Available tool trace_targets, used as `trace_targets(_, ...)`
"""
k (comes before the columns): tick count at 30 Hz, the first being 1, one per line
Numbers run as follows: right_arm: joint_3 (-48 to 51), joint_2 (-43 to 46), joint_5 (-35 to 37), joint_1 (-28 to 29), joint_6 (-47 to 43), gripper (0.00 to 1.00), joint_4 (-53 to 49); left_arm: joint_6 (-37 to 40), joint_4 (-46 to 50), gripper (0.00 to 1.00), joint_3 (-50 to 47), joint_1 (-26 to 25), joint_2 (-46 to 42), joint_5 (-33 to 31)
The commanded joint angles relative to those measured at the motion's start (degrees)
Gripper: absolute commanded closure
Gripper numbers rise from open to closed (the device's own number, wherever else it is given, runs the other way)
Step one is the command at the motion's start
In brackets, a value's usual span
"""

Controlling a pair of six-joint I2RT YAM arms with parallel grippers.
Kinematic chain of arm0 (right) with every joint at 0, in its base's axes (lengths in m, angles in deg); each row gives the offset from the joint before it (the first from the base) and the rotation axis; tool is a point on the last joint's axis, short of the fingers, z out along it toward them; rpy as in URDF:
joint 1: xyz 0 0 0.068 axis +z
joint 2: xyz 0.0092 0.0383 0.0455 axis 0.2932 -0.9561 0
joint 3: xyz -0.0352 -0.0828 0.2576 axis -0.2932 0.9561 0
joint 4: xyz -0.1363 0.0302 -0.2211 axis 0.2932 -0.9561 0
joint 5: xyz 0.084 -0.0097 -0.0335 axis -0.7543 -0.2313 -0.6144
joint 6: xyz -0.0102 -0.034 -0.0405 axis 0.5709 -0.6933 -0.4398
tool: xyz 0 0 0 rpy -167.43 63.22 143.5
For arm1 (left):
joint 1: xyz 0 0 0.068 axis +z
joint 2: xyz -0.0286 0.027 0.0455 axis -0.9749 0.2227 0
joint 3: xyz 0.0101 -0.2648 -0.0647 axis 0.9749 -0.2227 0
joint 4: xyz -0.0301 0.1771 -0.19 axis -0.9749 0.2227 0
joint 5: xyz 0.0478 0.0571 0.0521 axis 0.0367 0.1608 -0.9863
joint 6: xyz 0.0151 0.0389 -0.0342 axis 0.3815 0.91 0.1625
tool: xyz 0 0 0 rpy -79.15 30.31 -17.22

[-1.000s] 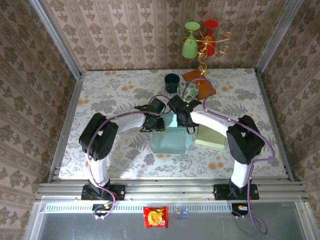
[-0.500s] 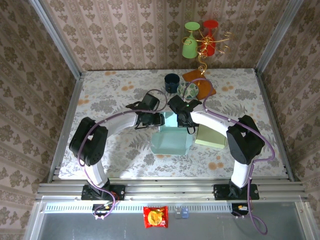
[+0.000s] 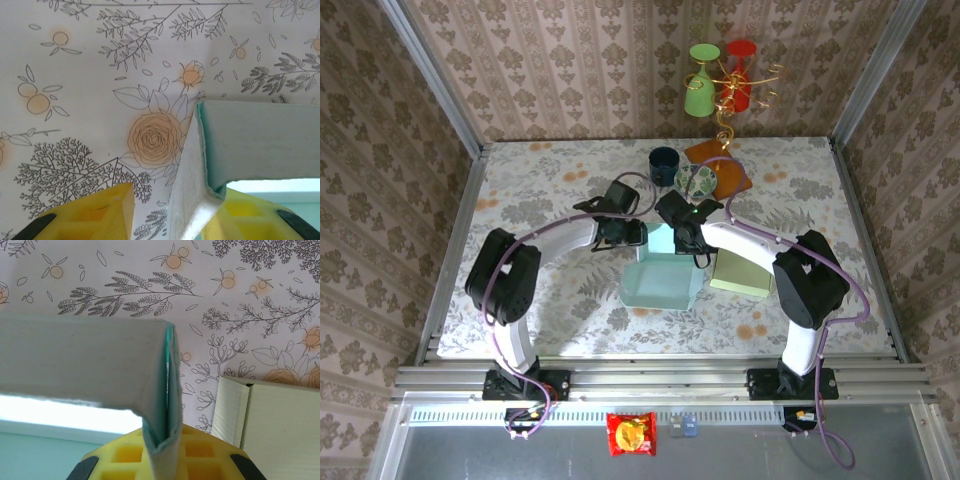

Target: Fold the paper box

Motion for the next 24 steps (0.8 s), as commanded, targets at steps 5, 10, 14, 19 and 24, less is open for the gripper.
trace_targets(5, -1.17, -0.58, 0.14, -0.08, 1.0, 1.0, -1.49, 1.81, 2.97, 0.69, 2.75, -0.62, 1.87, -4.84)
trace_targets(10, -1.21, -0.67, 0.19, -0.1, 0.97, 1.0, -1.34, 2.49, 4.69, 0.79, 4.25, -1.49, 2.83, -7.67)
trace_targets(14, -1.21, -0.7, 0.1, -0.08, 1.15, 1.0, -1.26, 2.51, 5.66, 0.86, 4.86, -2.18, 3.47, -9.17)
trace_targets(19, -1.15, -0.82, -0.08, -0.09, 1.25, 1.0, -1.24, 0.95, 6.9, 0.96, 5.05, -3.28, 3.91, -11.61)
trace_targets(24, -1.09, -0.92, -0.25, -0.15, 1.15, 1.0, -1.14, -0.16, 5.59, 0.97, 3.91, -3.54, 3.14, -12.1)
